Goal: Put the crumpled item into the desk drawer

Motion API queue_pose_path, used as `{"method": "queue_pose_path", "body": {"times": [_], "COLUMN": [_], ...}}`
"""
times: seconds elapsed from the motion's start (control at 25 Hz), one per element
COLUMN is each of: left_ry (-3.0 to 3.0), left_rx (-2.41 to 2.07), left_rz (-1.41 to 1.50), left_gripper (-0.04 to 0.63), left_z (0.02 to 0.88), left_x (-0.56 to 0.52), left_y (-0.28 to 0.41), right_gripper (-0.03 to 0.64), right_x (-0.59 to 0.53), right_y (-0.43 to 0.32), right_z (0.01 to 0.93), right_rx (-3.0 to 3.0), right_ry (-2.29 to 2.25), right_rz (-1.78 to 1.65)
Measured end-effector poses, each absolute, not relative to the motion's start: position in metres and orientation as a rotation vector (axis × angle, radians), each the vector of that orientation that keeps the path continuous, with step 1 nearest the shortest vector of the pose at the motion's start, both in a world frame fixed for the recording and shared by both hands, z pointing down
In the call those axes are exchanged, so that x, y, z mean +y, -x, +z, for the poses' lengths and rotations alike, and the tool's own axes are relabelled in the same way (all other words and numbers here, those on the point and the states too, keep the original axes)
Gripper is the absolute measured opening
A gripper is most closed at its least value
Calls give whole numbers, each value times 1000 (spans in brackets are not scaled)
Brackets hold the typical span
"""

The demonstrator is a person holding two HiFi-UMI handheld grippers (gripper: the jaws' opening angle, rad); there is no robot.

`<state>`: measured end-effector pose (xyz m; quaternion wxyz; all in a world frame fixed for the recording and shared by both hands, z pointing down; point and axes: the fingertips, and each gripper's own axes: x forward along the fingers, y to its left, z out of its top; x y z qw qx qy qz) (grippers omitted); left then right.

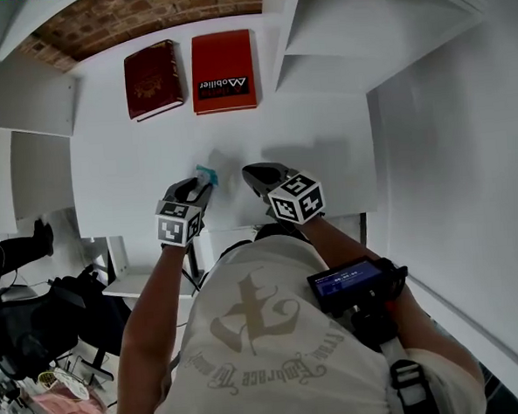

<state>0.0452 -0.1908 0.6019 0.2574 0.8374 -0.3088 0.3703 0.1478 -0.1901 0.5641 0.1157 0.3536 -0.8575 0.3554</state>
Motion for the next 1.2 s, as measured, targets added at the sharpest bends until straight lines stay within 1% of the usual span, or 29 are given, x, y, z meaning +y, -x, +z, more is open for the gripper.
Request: {"method": "queue_pose_path", "body": {"times": [0.36,0.76,1.2], "left_ry": [-2220,-2139,-2017], "left_rx": [-983,-1132,-1287], "left_rz": [868,717,648], "left_gripper": [163,163,163], "left_z": [589,563,561], "left_x": [-179,-166,-131], "left_y": [-24,14,64], "right_gripper": [23,23,23], "right_x": [-184,-172,-157], "right_y": [-124,-73,-39], "right_z": [568,567,562], "right_rx": [-2547,-2566,-2574], "right_ry": [-920,-721,-560], "right_rz": [1008,973,903]}}
